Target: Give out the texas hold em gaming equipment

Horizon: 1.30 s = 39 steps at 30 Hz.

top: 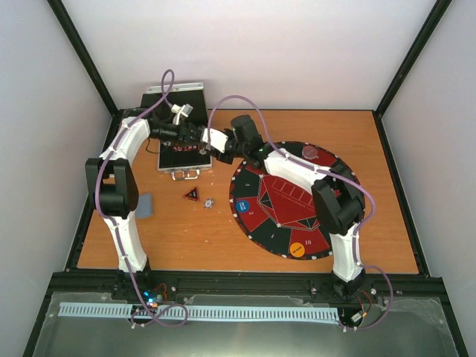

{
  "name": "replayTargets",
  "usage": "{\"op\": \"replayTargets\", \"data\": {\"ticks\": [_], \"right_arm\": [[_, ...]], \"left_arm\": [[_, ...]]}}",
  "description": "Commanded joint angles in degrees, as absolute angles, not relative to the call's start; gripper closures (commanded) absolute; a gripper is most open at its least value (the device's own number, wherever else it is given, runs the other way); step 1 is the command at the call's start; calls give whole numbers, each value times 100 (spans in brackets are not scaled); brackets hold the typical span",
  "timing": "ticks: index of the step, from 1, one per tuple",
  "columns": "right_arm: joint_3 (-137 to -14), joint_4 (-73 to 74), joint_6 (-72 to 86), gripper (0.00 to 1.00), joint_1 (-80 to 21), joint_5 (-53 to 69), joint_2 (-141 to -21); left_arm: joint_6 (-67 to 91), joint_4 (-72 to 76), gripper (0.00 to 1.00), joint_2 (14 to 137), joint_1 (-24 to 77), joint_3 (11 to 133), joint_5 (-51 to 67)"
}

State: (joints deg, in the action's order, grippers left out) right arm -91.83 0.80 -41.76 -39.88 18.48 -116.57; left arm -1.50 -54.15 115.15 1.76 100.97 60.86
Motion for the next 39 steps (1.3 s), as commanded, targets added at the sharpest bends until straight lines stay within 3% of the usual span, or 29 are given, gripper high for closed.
{"op": "replayTargets", "data": {"ticks": [1, 25, 39], "right_arm": [[-8772, -143, -3828, 97, -3880, 1790, -11119], [-6971, 138, -3367, 97, -3665, 1160, -9855], [-6036, 891, -2736, 97, -3675, 780, -9141]], "left_arm": [[-475, -5576, 53, 11600, 158, 10544, 6043], [-992, -5597, 46, 11619, 158, 10818, 5471], [-1281, -5304, 44, 11313, 158, 10214, 4859]]}}
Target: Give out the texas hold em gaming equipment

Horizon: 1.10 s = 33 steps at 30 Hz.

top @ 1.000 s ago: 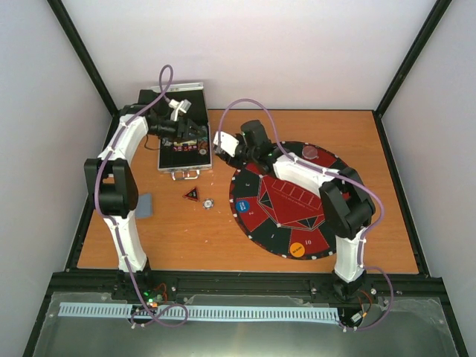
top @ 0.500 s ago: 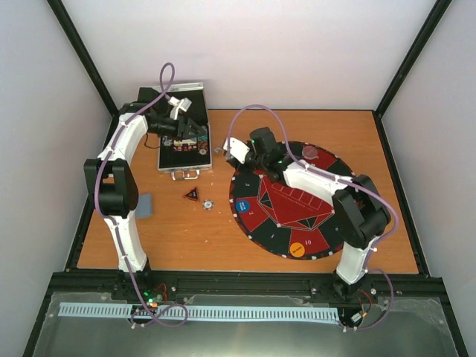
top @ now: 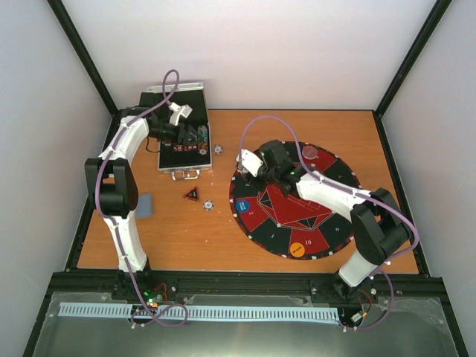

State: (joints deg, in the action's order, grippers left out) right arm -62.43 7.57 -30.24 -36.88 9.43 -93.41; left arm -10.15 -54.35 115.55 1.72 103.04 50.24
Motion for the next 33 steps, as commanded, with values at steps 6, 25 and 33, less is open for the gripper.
{"op": "replayTargets", "data": {"ticks": [6, 25, 33], "right_arm": [[-5756, 836, -2715, 97, -3674, 662, -9273], [-6420, 370, -2598, 97, -3727, 1156, -10575], [-7030, 465, -2592, 97, -3999, 1015, -11446]], "left_arm": [[-1402, -5265, 44, 11261, 158, 10107, 4621], [-1536, -5127, 43, 11221, 158, 9981, 4094], [-1585, -5141, 42, 11232, 133, 9943, 4003]]}}
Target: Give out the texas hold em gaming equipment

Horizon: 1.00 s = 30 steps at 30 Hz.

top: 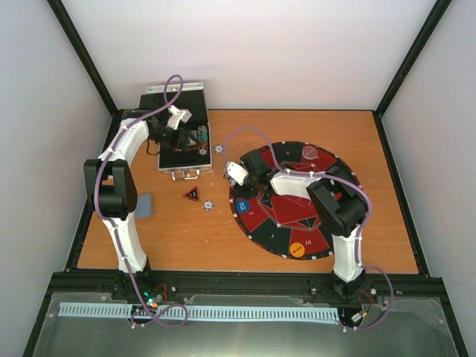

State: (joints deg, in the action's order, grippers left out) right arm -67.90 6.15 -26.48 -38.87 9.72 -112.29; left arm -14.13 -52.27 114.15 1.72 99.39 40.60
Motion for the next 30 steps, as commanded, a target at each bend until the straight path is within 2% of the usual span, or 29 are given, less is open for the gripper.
{"op": "replayTargets", "data": {"ticks": [1, 9, 17, 30], "right_arm": [[-7059, 473, -2599, 97, -4014, 1027, -11488], [-7118, 717, -2702, 96, -4078, 1008, -11671], [-7101, 916, -2777, 79, -4071, 760, -11619], [-7065, 1120, -2746, 64, -4002, 526, -11622]], "left_arm": [[-1590, -5142, 42, 11232, 125, 9948, 3993], [-1590, -5124, 42, 11275, 70, 9993, 3995], [-1599, -5149, 41, 11320, 31, 10045, 3982], [-1641, -5218, 41, 11306, 2, 10132, 3916]]}}
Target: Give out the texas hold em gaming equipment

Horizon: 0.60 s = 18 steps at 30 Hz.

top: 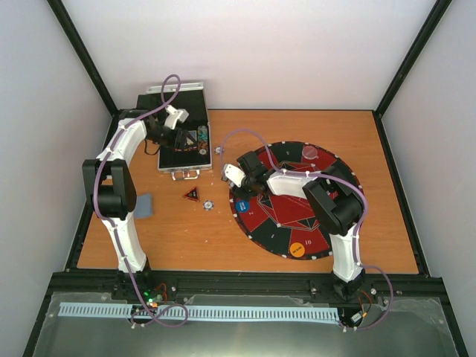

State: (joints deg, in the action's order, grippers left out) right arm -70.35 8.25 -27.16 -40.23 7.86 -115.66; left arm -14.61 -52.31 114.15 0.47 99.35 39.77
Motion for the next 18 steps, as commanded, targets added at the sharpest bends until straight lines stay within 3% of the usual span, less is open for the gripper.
{"op": "replayTargets", "data": {"ticks": [1, 18], "right_arm": [[-7061, 1132, -2750, 63, -3993, 527, -11612], [-6789, 1032, -2730, 47, -3876, 672, -11324]], "left_arm": [[-1650, -5227, 41, 11306, 5, 10139, 3912], [-1645, -5217, 41, 11279, -26, 10046, 3761]]}}
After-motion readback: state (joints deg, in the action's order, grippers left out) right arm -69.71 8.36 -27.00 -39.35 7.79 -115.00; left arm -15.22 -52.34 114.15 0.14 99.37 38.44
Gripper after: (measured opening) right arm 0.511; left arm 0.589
